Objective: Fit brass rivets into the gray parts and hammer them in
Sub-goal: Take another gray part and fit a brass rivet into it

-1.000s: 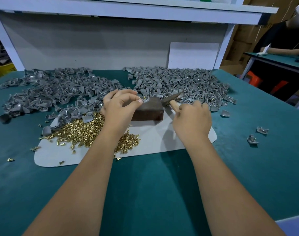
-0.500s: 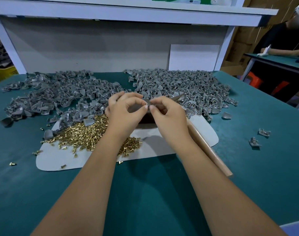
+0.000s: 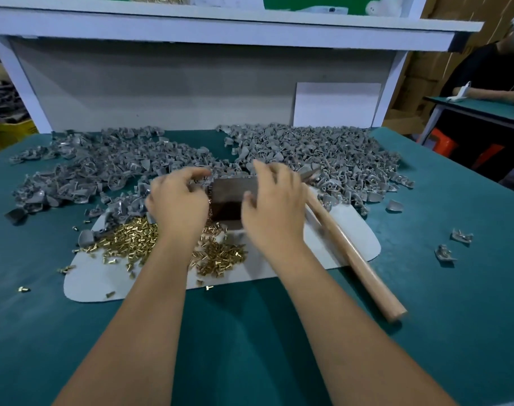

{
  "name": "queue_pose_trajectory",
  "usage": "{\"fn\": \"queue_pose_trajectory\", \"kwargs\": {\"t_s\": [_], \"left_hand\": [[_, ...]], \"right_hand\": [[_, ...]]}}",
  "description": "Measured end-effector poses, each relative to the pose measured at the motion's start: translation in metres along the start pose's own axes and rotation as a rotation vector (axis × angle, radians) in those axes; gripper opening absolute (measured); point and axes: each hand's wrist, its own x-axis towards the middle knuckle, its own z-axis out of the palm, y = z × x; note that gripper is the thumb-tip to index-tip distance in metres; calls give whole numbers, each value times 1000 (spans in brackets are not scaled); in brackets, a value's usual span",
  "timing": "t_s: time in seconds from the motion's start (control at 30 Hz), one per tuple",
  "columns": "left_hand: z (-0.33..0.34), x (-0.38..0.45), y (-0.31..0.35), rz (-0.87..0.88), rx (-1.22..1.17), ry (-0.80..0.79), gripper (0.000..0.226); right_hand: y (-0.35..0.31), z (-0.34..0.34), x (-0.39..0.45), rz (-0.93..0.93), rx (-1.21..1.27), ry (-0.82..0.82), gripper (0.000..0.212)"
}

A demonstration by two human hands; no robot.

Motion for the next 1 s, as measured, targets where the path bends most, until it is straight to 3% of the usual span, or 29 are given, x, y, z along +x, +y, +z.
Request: {"fn": "queue_pose_trajectory", "kwargs": {"t_s": [0.07,0.13,0.27,0.33,0.53,0.7,0.87,0.93,1.0], "left_hand": [[-11,7,-11,21,151,75,64],[-20,13,-22,17,351,48,65],[-23,18,-34,-101,597,-169,52],[-22,19,-36,-67,582,-142,39],[-18,21,-38,-21,468,4,35],[-16,24,-38,0,310,30,27],[-16,21,-29,74,41,68,27],[-15,20,-29,98,139,69,32],[-15,23,-33,81,452,33,29]], "right_hand": [[-12,-2,-10,-193,77,-21,36],[-19,-1,-19,-288,180,-191,24],[-19,14,-24,-328,74,-485,35],[-19,21,-24,-351,60,-550,36],[-26,27,-22,-313,211,-569,1],[-26,27,-25,-290,292,-546,9],[-19,24,-20,-104,505,-451,8],[-17,22,-18,-75,561,-425,10],[-16,21,-17,-70,592,-370,9]]}}
